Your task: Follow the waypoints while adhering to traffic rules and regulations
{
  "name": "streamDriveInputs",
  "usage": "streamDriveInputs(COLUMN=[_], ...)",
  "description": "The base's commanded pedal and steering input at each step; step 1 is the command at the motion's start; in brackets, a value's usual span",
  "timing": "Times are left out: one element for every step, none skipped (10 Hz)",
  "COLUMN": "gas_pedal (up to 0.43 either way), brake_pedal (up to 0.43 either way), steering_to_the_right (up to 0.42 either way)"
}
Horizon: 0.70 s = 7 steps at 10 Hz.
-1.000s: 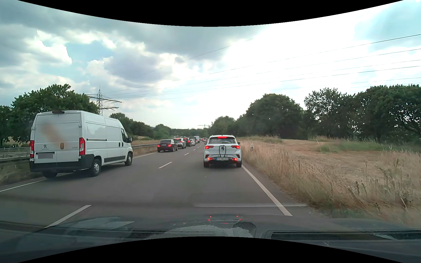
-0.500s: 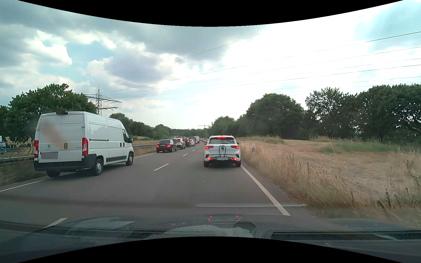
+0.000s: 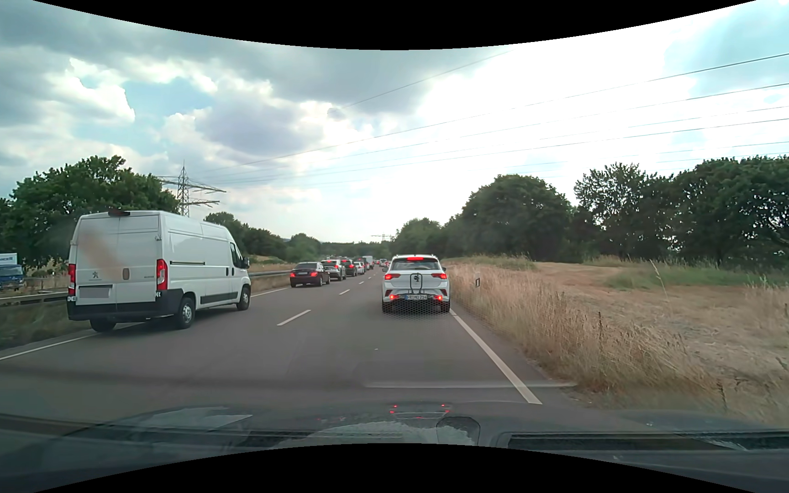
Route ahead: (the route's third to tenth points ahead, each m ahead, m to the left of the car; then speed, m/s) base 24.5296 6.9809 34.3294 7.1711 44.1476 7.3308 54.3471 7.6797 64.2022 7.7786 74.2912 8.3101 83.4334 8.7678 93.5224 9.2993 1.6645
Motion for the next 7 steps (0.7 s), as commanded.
streamDriveInputs(gas_pedal=[0.000, 0.000, 0.000, 0.000, 0.000, 0.000, 0.000], brake_pedal=[0.000, 0.000, 0.000, 0.000, 0.000, 0.000, 0.000], steering_to_the_right=[-0.008, -0.011, -0.015, -0.020, -0.023, -0.024, -0.024])
